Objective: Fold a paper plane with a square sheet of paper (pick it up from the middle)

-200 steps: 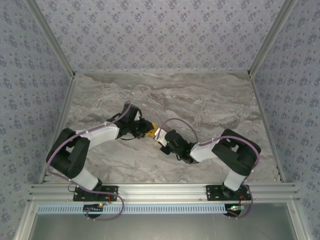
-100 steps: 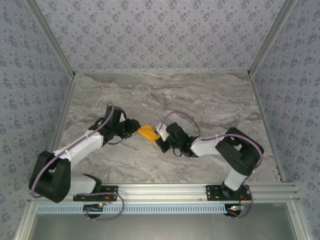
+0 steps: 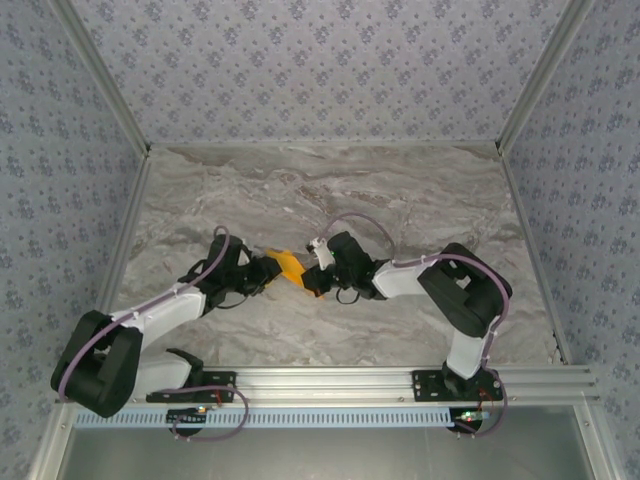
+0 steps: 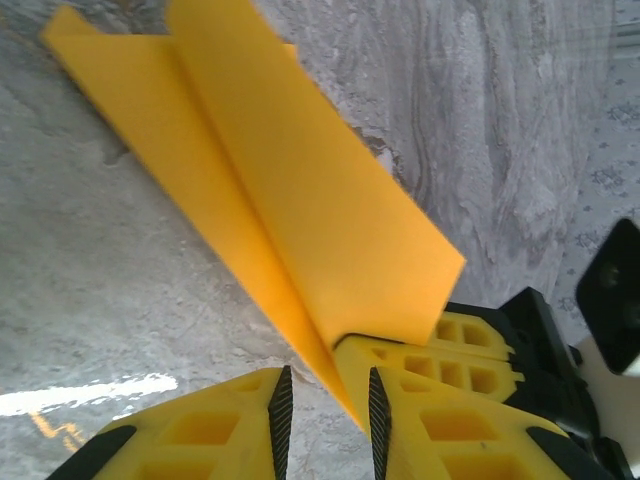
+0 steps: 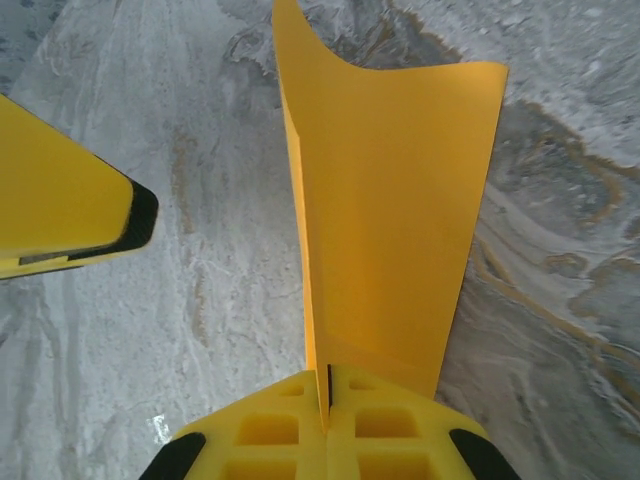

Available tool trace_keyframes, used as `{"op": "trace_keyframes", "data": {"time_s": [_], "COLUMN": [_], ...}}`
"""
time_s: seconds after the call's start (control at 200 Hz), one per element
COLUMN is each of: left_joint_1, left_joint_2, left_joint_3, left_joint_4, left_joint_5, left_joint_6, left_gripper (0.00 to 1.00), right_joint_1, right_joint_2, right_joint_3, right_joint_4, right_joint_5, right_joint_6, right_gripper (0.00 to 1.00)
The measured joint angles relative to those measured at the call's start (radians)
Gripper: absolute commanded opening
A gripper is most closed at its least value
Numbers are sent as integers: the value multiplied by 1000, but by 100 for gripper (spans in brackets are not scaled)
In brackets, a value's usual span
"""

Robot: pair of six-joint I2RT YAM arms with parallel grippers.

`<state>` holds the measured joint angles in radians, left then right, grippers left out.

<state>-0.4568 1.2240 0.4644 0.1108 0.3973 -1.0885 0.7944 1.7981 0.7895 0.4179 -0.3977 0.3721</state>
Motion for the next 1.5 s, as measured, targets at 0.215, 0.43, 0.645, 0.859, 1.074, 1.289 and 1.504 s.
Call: {"op": "trace_keyframes", "data": {"time_s": [0.215,0.43,0.645,0.859,1.074,1.289,1.504], "left_joint_1": [-5,-16,-24,-24,-24,-24,-24], "left_joint_2": [26,83,133,161,194,220,247], "left_joint_3": [0,0,0,0,1,18,26], "left_joint_4": [59,90,129,156,173,179,180], "left_joint_5": [4,11,19,26,26,26,26], "left_joint_6": [-5,-5,-5,-5,-5,-5,-5], "left_gripper": [28,27,26,25,23,21,20], "right_joint_1": [0,0,0,0,0,-8,-32], "right_joint_2": [25,57,72,88,102,102,101], "right_joint_3": [39,74,98,116,128,150,152], "right_joint_4": [-32,-68,-114,-146,-168,-202,-222], "right_joint_5": [-59,-86,-93,-107,-119,-136,-174], "right_joint_6": [39,62,65,65,65,63,63], "right_gripper": [0,0,0,0,0,4,18]}}
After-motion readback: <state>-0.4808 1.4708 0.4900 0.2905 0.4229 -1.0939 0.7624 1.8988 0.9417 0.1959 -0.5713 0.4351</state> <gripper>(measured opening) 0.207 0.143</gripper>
